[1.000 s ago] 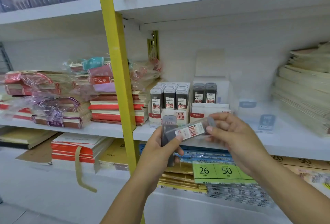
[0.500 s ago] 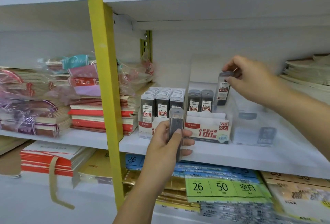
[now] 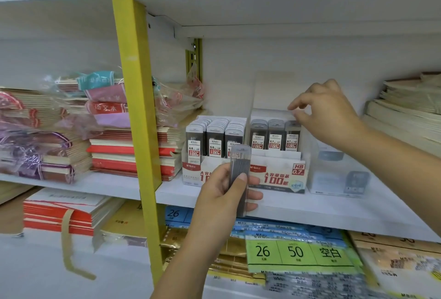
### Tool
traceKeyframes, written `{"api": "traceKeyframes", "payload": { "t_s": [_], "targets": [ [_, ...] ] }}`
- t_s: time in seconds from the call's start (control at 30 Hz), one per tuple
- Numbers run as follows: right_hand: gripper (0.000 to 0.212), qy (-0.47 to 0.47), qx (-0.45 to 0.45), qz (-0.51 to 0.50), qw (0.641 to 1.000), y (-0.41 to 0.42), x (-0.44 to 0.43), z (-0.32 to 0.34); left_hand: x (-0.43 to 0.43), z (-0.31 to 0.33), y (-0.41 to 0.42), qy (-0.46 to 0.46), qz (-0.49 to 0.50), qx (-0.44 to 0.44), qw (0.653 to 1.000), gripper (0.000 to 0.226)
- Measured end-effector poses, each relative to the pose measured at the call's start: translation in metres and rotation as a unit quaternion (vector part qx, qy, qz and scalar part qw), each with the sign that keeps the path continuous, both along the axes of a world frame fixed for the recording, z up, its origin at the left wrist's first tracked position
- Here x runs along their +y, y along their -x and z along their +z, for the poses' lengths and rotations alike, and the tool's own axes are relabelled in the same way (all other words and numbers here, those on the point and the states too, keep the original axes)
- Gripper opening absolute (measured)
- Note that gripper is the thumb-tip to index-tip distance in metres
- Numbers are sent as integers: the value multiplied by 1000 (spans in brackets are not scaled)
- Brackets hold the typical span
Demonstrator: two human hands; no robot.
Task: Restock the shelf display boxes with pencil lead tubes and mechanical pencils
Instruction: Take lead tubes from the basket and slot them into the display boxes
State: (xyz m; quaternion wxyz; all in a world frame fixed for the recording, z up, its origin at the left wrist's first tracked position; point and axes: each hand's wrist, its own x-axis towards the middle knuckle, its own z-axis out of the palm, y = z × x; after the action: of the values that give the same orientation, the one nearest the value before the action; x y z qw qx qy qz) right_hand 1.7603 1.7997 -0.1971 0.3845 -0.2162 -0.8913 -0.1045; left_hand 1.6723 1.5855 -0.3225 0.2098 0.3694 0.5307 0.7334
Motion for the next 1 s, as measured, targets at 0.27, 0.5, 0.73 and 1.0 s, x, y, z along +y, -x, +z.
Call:
{"api": "traceKeyframes", "payload": {
  "t_s": [0.27,0.5,0.73,1.0],
  "targets": [
    [26,346,-48,262,900,-28,-79,-38,3,4,-13,6,-25,36,999,20],
    [18,490,41,357,794,-44,-69,-43,-6,3,-12,82,-48,31,995,29],
    [29,565,102,356,737,-44,-66,-53,-6,2,-15,31,55,86,994,26],
    [24,314,190,298,881,-54,-46,-12,11,-3,-17,48,289,435,852,36]
  ]
}}
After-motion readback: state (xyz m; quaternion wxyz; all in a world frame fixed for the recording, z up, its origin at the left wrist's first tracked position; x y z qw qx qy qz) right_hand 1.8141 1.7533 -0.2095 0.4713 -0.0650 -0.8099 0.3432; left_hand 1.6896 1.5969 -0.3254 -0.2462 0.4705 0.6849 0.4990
